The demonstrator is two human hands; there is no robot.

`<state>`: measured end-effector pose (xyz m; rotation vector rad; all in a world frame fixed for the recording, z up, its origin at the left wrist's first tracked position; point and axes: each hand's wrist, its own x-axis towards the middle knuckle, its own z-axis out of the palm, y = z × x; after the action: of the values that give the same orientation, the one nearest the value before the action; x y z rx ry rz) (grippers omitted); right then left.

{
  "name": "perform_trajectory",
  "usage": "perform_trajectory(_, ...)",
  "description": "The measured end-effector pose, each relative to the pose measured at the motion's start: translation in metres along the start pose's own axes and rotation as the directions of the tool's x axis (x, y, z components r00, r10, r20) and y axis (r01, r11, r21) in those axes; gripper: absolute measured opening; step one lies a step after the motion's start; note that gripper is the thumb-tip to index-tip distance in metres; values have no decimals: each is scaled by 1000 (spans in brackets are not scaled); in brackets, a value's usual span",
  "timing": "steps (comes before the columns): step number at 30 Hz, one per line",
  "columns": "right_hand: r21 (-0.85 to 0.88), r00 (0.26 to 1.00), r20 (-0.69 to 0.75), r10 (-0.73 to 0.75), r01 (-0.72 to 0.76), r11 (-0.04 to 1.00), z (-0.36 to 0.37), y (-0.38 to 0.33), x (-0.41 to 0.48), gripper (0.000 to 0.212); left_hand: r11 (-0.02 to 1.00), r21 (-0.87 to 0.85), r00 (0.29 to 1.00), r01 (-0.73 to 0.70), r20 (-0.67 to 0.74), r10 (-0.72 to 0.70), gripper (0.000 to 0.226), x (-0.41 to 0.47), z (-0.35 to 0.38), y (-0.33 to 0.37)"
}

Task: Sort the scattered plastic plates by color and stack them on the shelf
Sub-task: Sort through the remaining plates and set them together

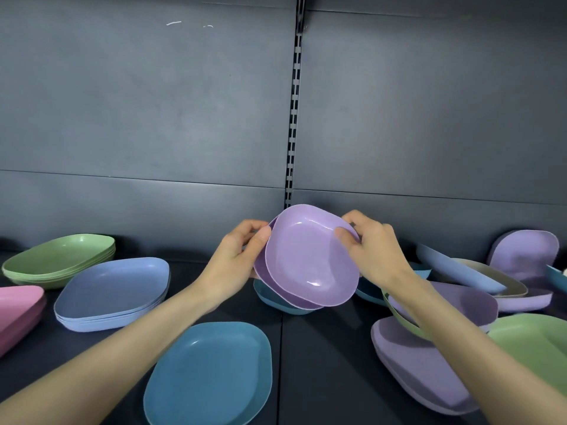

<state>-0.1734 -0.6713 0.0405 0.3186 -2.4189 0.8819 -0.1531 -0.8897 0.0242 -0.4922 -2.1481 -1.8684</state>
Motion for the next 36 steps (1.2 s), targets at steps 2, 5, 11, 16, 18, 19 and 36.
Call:
perform_trajectory(2,-30,1000,15,-15,16,999,7,-3,-1,11,998,-54,1000,18,8,-18,23,-2,0,1)
perform_trajectory(5,-85,999,29,-20,23,996,16,-5,-3,14,993,-105,998,47,36,-43,27,-5,-4,4)
perform_trajectory(11,-264,1000,-13,-9,6,964,23,-14,-5,23,965,-179,975,192,147,-167,19,-9,-17,5)
perform_trajectory(16,28,968,240,74,-83,996,27,-25,-2,20,993,91,992,77,-108,-67,17,-17,-27,-6)
perform_trajectory(18,115,949,305,76,-116,987,34,-32,-3,15,976,216,987,26,-161,9,15,-23,-33,-13)
perform_trajectory(19,119,949,308,69,-111,987,38,-35,-2,17,966,259,986,16,-166,28,15,-26,-36,-17)
perform_trajectory(36,330,978,210,2,-72,941,136,-147,5,11,926,369,990,-81,-79,118,28,-25,-202,-36)
